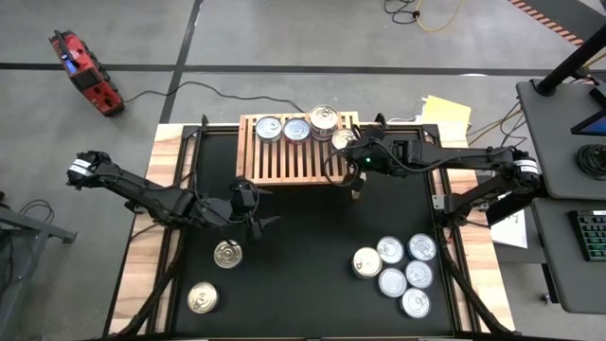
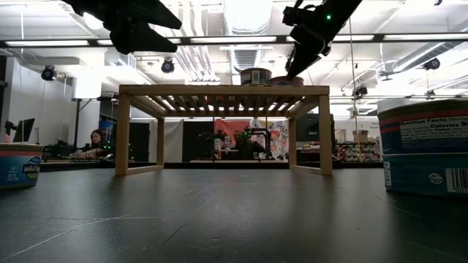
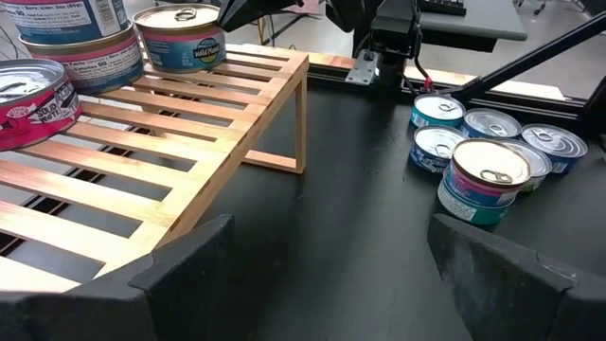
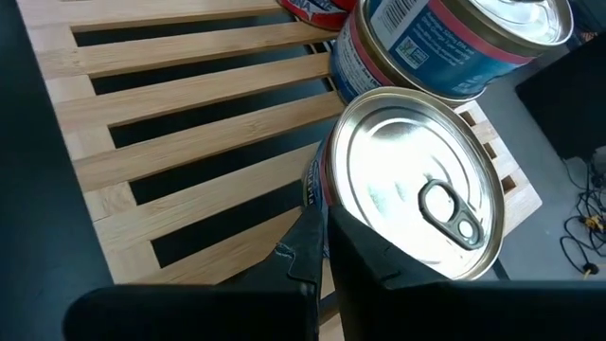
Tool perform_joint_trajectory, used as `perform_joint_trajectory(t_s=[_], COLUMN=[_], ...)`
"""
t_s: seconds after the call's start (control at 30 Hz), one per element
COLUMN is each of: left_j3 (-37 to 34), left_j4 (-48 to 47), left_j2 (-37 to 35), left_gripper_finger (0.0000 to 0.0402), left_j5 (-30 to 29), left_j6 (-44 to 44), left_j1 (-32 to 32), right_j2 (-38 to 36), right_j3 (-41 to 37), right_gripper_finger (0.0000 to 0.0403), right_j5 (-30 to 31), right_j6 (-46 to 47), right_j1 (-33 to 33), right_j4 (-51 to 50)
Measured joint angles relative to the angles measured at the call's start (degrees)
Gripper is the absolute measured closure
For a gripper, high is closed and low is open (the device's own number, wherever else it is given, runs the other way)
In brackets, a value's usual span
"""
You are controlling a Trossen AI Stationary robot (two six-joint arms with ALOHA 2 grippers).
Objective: Stack canned seafood by type on shelf
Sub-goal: Put the blue and pink tuna can on the shelf
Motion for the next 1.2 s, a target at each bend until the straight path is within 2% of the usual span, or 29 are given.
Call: perform_joint_trajectory(t_s=[1.2], left_j3=[0.0], left_j4=[0.0], left_j2=[0.0], left_gripper_finger=[0.0068], left_j5=[0.0], left_j6=[-0.1], left_j1=[0.0], right_j2=[0.0], right_j3=[0.0], right_gripper_finger=[0.039], right_j5=[0.1], right_j6=[-3.5], right_j1=[-2.0], right_j4=[0.5])
